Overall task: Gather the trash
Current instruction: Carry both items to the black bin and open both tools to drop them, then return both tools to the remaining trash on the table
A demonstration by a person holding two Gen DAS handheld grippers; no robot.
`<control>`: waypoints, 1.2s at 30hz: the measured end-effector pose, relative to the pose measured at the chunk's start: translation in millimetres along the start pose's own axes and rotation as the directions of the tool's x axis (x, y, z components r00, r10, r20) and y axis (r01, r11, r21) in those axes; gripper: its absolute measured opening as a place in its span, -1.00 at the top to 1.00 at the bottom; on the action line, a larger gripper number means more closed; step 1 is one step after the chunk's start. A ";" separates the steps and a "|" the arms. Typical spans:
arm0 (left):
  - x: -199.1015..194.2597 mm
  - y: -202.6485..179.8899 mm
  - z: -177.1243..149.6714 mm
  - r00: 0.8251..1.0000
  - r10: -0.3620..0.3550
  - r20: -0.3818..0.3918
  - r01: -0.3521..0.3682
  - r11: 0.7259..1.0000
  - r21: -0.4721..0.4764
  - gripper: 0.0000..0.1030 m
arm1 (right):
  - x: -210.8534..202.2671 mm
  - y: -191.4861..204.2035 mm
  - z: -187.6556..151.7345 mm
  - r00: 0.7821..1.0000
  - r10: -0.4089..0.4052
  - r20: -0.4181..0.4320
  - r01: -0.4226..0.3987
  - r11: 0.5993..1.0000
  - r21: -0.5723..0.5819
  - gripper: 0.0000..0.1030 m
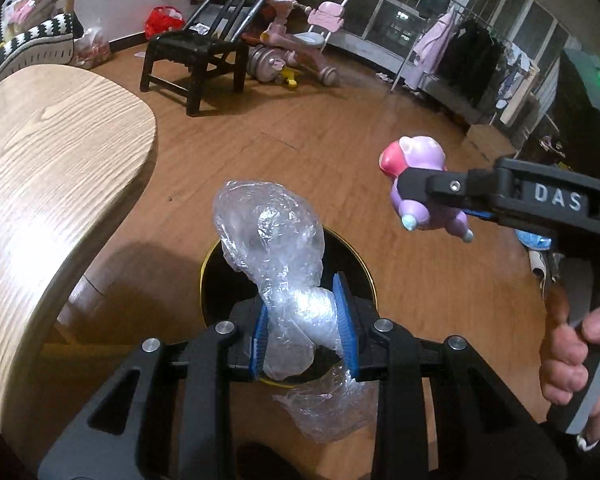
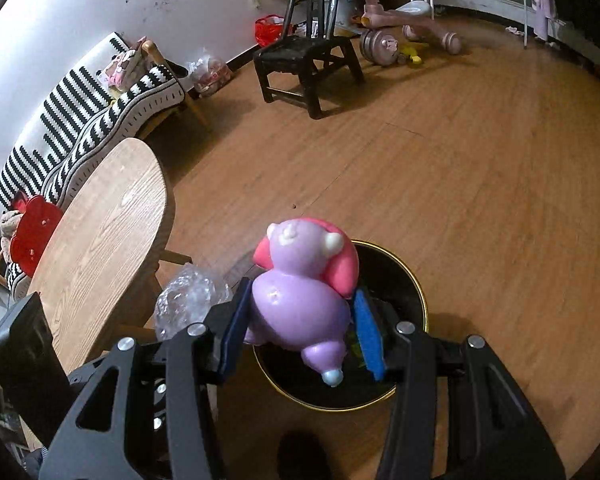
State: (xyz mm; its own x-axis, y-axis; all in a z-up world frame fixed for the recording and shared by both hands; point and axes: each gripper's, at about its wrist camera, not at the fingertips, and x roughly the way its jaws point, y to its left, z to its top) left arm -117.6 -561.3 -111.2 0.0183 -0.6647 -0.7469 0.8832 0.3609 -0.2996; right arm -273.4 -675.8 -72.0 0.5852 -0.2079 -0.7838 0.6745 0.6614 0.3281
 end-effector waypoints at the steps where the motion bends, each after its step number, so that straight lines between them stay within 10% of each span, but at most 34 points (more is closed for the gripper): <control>1: 0.8 -1.5 -0.5 1.000 0.004 0.002 -0.004 1.000 0.002 0.43 | 0.3 0.3 -0.4 1.000 -0.004 0.001 0.004 1.000 -0.001 0.04; 5: 11.8 -0.3 4.4 1.000 -0.001 -0.001 0.001 1.000 0.004 0.42 | 3.6 -2.7 0.7 1.000 -0.012 -0.003 0.012 1.000 0.009 -0.04; 12: 17.5 -0.7 4.8 1.000 -0.014 0.011 0.014 1.000 0.000 -0.39 | 0.8 -0.4 6.1 1.000 -0.018 0.019 0.017 0.999 0.030 -0.35; 19: 2.4 -0.3 7.9 0.999 -0.015 0.049 0.016 1.000 -0.006 -0.58 | -0.8 11.3 9.3 0.999 -0.012 0.032 0.011 0.999 0.030 -0.43; 27: -94.6 33.2 -5.0 0.988 0.079 0.136 -0.080 0.997 -0.002 -0.81 | -15.1 95.3 13.4 0.994 0.073 0.079 -0.064 0.991 -0.116 -0.52; 36: -249.2 130.9 -67.1 0.914 0.341 0.221 -0.318 0.939 -0.132 -0.84 | -26.0 261.6 -20.4 0.961 0.277 0.018 -0.256 0.911 -0.325 -0.52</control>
State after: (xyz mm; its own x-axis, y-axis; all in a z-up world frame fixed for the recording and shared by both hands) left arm -38.0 -304.4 -4.1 0.4213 -0.6286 -0.6537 0.7614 0.6367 -0.1216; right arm -121.4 -482.6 23.5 0.7571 -0.0299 -0.6526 0.3181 0.8894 0.3282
